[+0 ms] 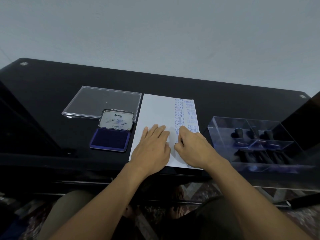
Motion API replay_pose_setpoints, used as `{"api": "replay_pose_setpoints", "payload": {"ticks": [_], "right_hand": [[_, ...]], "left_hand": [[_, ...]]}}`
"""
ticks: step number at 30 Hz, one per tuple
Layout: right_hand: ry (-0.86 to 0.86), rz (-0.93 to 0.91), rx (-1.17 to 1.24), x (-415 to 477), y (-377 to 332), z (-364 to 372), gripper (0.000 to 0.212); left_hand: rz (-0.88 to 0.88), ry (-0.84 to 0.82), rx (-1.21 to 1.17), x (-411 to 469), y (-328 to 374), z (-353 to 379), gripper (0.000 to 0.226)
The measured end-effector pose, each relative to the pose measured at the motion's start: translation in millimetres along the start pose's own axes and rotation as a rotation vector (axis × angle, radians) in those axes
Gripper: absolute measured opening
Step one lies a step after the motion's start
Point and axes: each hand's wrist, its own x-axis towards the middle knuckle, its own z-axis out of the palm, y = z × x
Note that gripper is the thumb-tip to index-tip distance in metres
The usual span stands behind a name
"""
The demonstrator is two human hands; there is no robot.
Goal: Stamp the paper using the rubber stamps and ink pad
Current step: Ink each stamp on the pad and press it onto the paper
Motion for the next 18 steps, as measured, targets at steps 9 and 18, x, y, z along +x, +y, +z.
{"api": "replay_pose_setpoints", "payload": {"ticks": [9,18], "right_hand": [[0.025,-0.001,-0.02,0,0,1,0.011],[0.058,0.062,0.109,6,12,-17,0.015]], "left_hand": [[-0.006,0.002,-0.013,-1,1,-1,0.046],[-0.013,-0.002,-0.007,0,3,-2,0.047]]}}
